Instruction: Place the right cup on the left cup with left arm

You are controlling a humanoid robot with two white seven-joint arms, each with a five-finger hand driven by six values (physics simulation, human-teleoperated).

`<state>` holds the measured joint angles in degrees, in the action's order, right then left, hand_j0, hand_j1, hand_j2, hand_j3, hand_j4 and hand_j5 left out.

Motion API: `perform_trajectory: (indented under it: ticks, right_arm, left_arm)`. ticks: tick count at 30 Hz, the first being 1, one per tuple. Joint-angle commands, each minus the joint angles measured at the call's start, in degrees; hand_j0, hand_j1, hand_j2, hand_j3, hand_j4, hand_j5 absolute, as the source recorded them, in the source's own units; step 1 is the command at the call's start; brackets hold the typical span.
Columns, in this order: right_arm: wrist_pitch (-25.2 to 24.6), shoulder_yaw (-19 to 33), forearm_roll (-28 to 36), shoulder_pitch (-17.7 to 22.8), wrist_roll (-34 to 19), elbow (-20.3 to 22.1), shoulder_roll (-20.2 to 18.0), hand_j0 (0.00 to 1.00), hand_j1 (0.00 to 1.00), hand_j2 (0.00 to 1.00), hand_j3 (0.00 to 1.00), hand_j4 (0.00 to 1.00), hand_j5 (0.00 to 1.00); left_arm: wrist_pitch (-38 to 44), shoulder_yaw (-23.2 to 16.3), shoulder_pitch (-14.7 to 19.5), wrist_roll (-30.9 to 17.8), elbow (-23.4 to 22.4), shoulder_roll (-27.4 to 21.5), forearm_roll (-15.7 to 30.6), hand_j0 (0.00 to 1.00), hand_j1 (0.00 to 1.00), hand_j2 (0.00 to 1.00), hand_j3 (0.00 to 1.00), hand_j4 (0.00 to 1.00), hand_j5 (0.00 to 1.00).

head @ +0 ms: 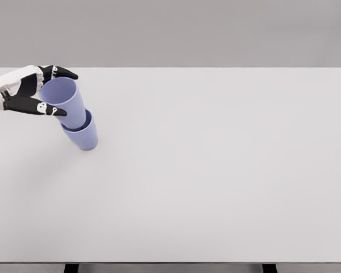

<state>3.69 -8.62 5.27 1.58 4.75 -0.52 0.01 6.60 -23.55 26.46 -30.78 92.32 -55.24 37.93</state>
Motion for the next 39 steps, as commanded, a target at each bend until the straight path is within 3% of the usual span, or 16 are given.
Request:
perform_trajectory:
  ticks: [1,17,18,19,22,33,35,39]
  right_arm:
    - [0.0,0.0,0.0,0.0,0.0,0.0,0.0,1.00,1.00,1.00,1.00,1.00,1.00]
    - [0.0,0.0,0.0,0.0,0.0,0.0,0.0,1.00,1.00,1.00,1.00,1.00,1.00]
    - [0.0,0.0,0.0,0.1,0.0,0.0,0.0,1.00,1.00,1.00,1.00,1.00,1.00]
    - [0.0,0.0,0.0,0.0,0.0,0.0,0.0,1.00,1.00,1.00,1.00,1.00,1.00]
    - [0.0,0.0,0.0,0.0,0.0,0.0,0.0,1.00,1.00,1.00,1.00,1.00,1.00]
    - [0.0,0.0,0.0,0.0,0.0,0.0,0.0,1.00,1.00,1.00,1.00,1.00,1.00]
    - [0.0,0.0,0.0,0.0,0.0,0.0,0.0,1.00,1.00,1.00,1.00,1.00,1.00]
    - [0.0,0.0,0.0,0.0,0.0,0.0,0.0,1.00,1.00,1.00,1.00,1.00,1.00]
  left_arm:
    - [0.0,-0.1,0.0,0.0,-0.5,0.1,0.2,0.73,0.73,0.73,0.73,0.73,0.73]
    - [-0.1,-1.2,0.1,0.0,-2.0,1.5,-0.1,0.73,0.73,0.73,0.73,0.73,0.73]
    - [-0.2,-1.2,0.1,0.0,-2.0,1.4,-0.1,0.75,0.75,0.75,0.75,0.75,0.75]
    - [-0.3,-1.3,0.1,0.0,-2.0,1.4,-0.3,0.84,0.84,0.84,0.84,0.84,0.84]
    - [-0.4,-1.4,0.1,0.0,-2.0,1.4,-0.3,0.90,0.90,0.90,0.90,0.90,0.90]
    - [-0.5,-1.2,0.1,0.0,-1.1,0.8,-0.2,0.90,0.90,0.90,0.90,0.90,0.90]
    - [-0.5,-0.8,0.2,0.0,-0.2,0.7,-0.3,0.99,0.99,0.99,0.99,0.99,0.99]
    - [-0.5,0.0,0.9,0.0,2.4,0.5,-0.1,1.00,1.00,1.00,1.00,1.00,1.00]
